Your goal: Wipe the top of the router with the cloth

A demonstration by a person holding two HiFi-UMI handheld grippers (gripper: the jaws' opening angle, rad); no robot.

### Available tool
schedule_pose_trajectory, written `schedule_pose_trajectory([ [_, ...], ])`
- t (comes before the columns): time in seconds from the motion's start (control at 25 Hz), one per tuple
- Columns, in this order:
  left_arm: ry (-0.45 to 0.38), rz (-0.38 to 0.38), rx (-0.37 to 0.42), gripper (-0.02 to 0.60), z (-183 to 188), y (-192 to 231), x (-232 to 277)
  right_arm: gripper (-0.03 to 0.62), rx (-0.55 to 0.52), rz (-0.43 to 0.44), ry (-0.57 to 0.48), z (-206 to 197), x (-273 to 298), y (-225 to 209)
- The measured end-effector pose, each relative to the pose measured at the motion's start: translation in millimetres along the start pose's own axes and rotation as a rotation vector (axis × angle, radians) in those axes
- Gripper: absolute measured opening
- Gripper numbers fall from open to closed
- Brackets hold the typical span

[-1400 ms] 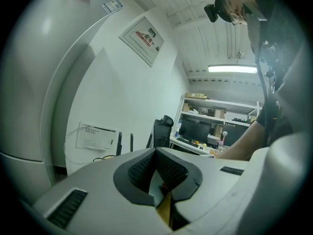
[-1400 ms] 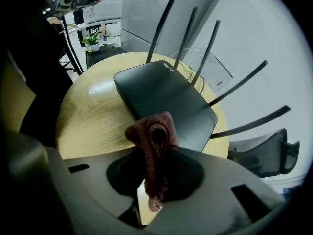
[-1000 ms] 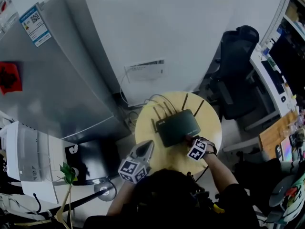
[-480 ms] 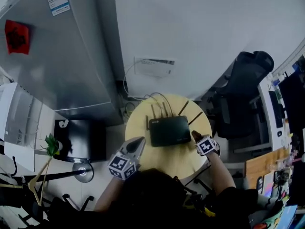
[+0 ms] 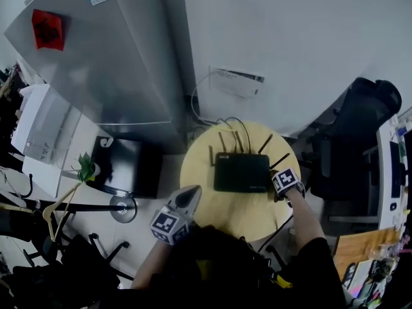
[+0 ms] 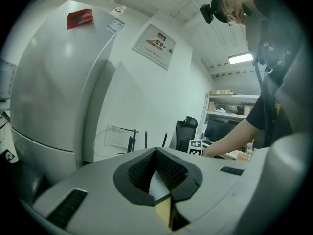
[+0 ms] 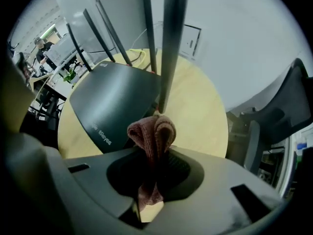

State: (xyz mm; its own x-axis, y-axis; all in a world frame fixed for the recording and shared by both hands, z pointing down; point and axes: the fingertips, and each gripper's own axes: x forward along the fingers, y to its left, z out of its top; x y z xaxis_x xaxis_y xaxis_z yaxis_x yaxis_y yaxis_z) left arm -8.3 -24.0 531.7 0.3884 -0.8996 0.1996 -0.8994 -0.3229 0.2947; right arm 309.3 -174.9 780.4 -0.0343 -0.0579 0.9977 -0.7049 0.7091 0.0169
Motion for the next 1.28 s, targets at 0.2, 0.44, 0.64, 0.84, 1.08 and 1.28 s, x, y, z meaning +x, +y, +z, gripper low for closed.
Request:
schedule_pose_trajectory([
  [0.2, -0.006, 0.070, -0.019, 0.002, -11, 2, -13, 0.063, -0.085, -0.014, -0.004, 15, 7, 5],
  [0.44, -0.004, 0.081, -0.024, 0.002, -14, -3, -10, 0.064, -0.391, 0.086, -0.127, 25, 8, 49],
  [0.64, -0.008, 0.040, 0.002, 0.002, -12, -15, 2, 0.064, -0.537, 0.012, -0.051, 0, 4, 49],
  [0.84, -0.003, 0.000, 0.017, 0.002, -8, -28, 9, 0.064, -0.569, -0.006, -0.019, -13, 2, 54],
  [1.08, -0.007, -0.009, 0.025, 0.002, -5, -29, 8, 0.064, -0.528, -0.028, -0.008, -21, -4, 59],
  [1.28, -0.006, -0.023, 0.026, 0.002, -6, -31, 7, 0.064, -0.432, -0.016, -0.041, -28, 0, 69],
])
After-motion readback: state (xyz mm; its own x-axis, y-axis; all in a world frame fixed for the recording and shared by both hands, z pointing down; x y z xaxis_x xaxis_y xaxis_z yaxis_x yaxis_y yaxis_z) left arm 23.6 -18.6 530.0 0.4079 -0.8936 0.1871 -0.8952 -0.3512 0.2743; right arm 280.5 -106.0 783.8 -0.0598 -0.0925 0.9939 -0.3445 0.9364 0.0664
